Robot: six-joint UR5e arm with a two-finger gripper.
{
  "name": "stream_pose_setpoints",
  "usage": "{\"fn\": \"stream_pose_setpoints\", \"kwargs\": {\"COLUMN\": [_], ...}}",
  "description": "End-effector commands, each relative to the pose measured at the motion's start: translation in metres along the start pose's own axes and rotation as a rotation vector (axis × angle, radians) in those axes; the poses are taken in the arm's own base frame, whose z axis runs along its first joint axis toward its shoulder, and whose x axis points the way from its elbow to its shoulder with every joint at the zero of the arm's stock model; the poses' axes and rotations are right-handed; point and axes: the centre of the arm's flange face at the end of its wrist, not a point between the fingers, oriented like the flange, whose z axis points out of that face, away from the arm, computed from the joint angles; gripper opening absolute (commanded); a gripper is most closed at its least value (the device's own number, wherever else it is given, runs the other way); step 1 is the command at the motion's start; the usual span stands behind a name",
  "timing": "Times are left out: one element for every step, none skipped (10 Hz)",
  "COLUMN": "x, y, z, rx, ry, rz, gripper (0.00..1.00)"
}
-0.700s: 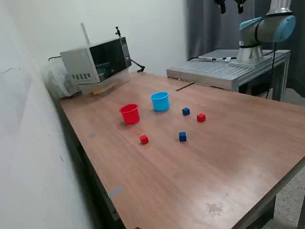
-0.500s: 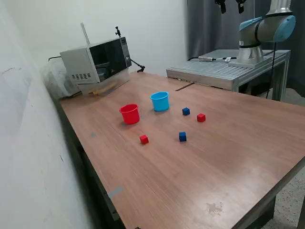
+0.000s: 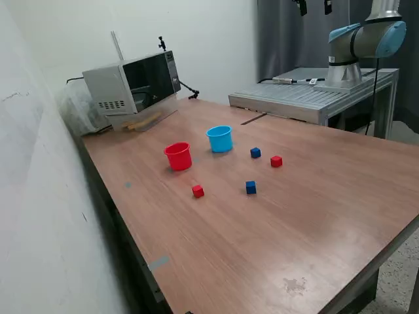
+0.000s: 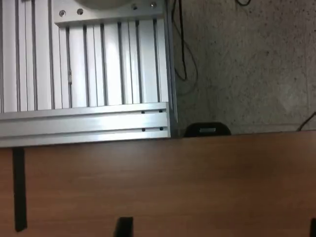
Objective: Place red objects in the red bin, and blue objects in the blue bin.
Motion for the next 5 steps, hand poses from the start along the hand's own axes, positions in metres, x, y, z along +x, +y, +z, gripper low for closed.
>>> {"fn": "stream_pose_setpoints", "kwargs": {"x": [0.002,0.003,0.004,0.005,0.008], "y": [0.014,0.025,0.035,0.046,0.065], "z": [-0.017,-0.026,-0.034,-0.029,-0.022], "rx": [-0.135,-0.210,-0.287,-0.306,-0.325], "ry": [0.015,0.028,0.037,0.040,0.044], "rz": [0.005,0.012,0.017,0.022,0.035], "gripper": [1.00,1.00,1.00,1.00,1.00]}}
